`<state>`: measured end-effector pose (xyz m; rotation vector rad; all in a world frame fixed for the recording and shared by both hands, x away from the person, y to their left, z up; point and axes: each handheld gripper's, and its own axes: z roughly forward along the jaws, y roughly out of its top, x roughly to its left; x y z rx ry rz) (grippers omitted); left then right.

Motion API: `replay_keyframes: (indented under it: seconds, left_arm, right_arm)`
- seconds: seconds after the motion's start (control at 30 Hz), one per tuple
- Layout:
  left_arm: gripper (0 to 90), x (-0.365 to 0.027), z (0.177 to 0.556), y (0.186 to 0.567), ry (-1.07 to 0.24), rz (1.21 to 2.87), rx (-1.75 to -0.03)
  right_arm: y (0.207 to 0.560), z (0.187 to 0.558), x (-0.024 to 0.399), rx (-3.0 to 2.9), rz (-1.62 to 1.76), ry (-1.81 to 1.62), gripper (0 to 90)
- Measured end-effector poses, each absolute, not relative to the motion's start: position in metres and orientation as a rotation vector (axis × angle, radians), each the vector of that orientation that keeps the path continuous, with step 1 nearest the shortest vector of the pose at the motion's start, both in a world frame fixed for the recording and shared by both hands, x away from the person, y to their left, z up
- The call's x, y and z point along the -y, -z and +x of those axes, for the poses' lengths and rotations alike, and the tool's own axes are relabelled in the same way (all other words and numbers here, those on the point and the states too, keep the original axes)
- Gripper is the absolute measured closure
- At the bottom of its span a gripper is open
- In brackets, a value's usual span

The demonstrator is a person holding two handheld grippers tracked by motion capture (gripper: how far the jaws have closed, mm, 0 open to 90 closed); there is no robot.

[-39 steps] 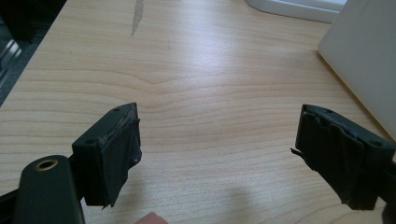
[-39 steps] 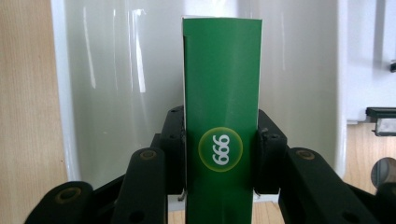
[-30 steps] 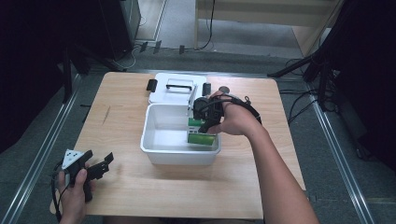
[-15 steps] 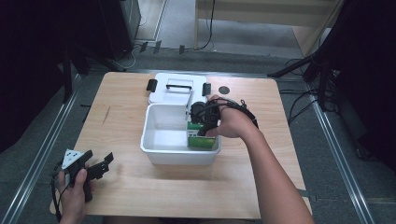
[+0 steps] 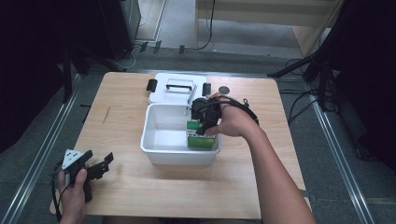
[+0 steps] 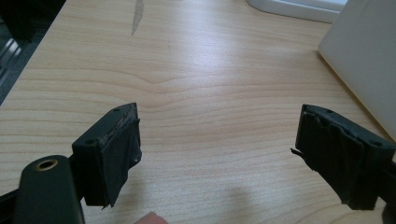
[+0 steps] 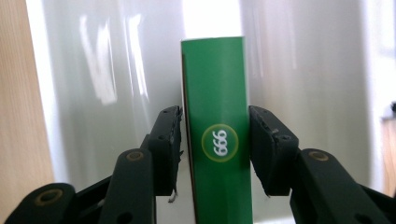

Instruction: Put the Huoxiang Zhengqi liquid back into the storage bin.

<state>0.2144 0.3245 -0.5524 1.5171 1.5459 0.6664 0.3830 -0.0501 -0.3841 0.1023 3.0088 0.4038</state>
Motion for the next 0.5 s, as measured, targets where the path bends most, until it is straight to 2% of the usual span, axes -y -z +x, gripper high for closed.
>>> replay_keyframes:
  seconds: [0.5]
  left_arm:
    - [14.9,-0.324,0.214,0.552,-0.667,1.517,-1.546]
  right_arm:
    - [0.346,0.376,0.076,-2.903,0.274,-0.551,48.9]
